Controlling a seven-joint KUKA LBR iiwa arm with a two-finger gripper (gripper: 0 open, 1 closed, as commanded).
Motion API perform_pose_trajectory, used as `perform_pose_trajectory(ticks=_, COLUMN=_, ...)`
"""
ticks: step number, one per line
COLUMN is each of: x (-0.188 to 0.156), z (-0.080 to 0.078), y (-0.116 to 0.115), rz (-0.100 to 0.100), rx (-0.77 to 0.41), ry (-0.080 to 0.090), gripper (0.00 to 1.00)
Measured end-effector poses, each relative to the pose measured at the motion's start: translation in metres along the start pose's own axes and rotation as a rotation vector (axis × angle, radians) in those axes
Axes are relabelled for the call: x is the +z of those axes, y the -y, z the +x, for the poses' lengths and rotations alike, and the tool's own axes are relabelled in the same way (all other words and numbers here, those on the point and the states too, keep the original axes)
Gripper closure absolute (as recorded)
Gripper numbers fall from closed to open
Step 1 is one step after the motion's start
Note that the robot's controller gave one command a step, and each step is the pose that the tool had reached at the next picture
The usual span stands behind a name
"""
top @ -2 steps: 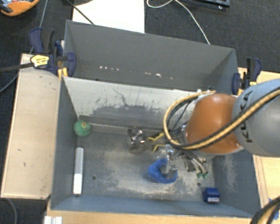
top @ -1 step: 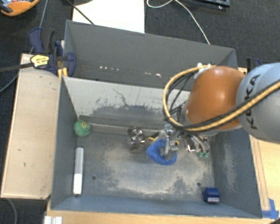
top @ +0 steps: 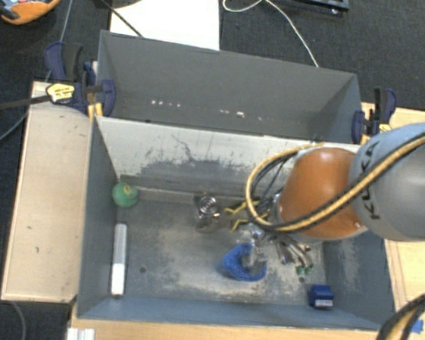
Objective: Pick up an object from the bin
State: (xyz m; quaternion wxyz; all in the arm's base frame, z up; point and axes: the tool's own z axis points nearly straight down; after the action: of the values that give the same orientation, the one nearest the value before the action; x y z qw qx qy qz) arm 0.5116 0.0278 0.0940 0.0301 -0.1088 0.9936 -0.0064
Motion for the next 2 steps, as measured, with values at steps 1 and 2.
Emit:
perform_pose_trajectory(ticks=1, x=-0.038, z=0.008, y=-0.008, rz=0.001, rx=-0.248, ry=0.006, gripper=1.0)
perform_pose_trajectory(ticks=2, x=-0.114, z=0.005, y=-0.018, rz=0.002, rx=-0.223, ry=0.016, gripper=1.0)
